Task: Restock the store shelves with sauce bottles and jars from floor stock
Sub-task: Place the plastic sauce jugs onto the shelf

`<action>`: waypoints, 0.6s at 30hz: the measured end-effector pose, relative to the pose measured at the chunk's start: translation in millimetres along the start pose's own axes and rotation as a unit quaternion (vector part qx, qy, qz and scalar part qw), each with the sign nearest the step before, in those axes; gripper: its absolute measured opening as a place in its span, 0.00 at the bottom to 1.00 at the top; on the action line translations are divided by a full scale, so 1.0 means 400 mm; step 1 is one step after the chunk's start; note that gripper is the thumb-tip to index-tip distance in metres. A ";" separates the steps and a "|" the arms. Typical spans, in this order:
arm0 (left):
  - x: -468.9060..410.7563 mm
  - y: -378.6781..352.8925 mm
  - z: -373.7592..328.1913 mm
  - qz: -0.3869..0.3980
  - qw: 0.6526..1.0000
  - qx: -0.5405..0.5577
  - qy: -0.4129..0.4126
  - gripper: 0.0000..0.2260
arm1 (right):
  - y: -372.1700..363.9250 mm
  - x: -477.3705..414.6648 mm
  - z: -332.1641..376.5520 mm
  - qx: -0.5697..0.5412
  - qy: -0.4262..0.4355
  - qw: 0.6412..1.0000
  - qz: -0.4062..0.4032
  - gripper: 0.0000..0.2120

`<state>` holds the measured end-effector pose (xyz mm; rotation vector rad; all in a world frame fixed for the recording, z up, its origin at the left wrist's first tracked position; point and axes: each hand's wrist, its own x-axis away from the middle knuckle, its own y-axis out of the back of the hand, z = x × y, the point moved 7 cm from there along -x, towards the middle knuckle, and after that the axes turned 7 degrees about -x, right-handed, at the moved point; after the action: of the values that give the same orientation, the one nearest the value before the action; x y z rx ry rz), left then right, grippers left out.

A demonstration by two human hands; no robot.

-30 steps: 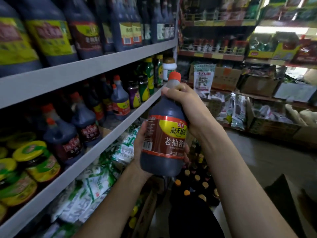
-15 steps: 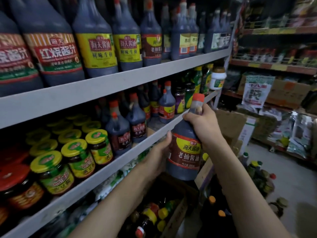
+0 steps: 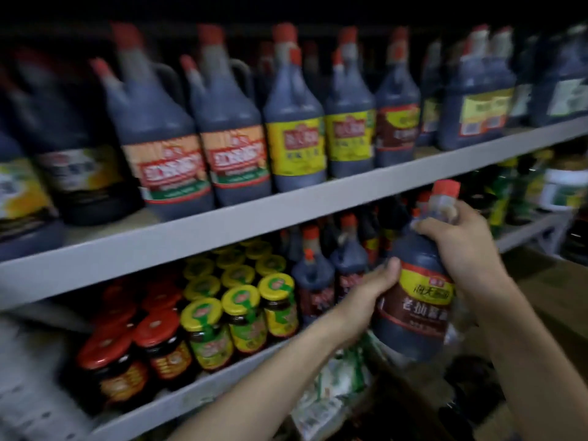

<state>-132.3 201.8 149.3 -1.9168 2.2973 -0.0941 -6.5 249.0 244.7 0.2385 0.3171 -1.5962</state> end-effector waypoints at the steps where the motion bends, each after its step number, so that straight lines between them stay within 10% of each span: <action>1: 0.002 0.023 -0.044 -0.011 1.000 -0.006 0.008 0.15 | -0.039 -0.002 0.037 -0.004 0.017 1.000 0.011 0.13; 18: 0.376 0.283 -0.311 -0.095 0.984 -0.037 -0.143 0.24 | -0.467 0.193 0.305 -0.128 0.069 0.972 0.183 0.10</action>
<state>-287.8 68.9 245.2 -2.0309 1.9572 0.2343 -192.0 140.8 342.9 0.1948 0.5494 -1.1640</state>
